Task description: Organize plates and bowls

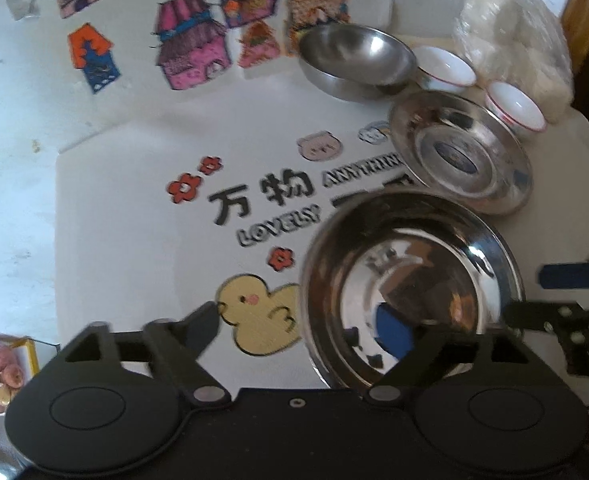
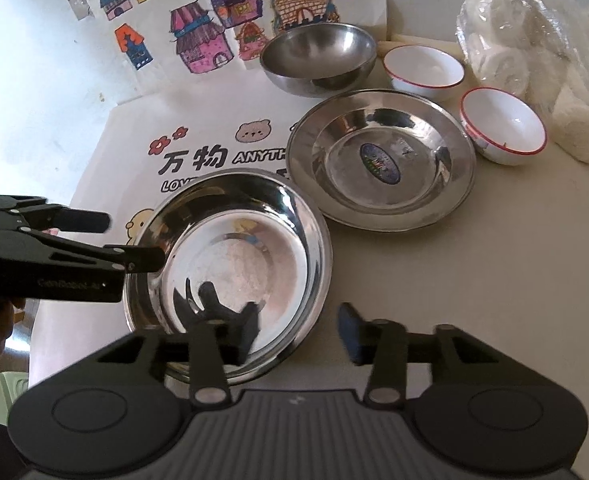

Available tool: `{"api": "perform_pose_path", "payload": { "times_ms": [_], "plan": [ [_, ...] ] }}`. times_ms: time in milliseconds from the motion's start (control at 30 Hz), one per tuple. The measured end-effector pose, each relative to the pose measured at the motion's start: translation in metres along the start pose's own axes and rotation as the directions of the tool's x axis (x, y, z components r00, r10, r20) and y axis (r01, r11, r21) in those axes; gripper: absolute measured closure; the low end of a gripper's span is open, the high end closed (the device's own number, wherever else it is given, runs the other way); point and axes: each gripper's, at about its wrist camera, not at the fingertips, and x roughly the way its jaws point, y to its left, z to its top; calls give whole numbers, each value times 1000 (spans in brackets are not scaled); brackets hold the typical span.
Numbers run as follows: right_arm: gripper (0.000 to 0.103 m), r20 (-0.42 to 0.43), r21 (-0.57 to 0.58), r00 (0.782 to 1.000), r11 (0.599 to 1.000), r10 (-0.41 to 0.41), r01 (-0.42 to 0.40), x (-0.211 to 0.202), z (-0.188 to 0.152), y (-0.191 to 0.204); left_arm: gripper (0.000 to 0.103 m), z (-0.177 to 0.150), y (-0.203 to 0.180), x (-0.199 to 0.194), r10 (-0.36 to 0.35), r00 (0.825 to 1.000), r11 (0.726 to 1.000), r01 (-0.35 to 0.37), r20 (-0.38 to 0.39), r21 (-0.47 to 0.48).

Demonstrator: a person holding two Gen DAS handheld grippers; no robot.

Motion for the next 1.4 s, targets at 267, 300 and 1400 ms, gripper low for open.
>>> {"api": "perform_pose_path", "payload": {
  "times_ms": [267, 300, 1400],
  "plan": [
    [1, 51, 101, 997, 994, -50, 45, -18, -7, -20, 2, 17, 10, 6, 17, 999, 997, -14, 40, -70],
    [0, 55, 116, 997, 992, -62, 55, -20, -8, -24, 2, 20, 10, 7, 3, 999, 997, 1, 46, -75],
    [0, 41, 180, 999, 984, 0, -7, 9, 43, -129, 1, 122, -84, 93, -125, 991, 991, 122, -52, -44]
  ]
}}
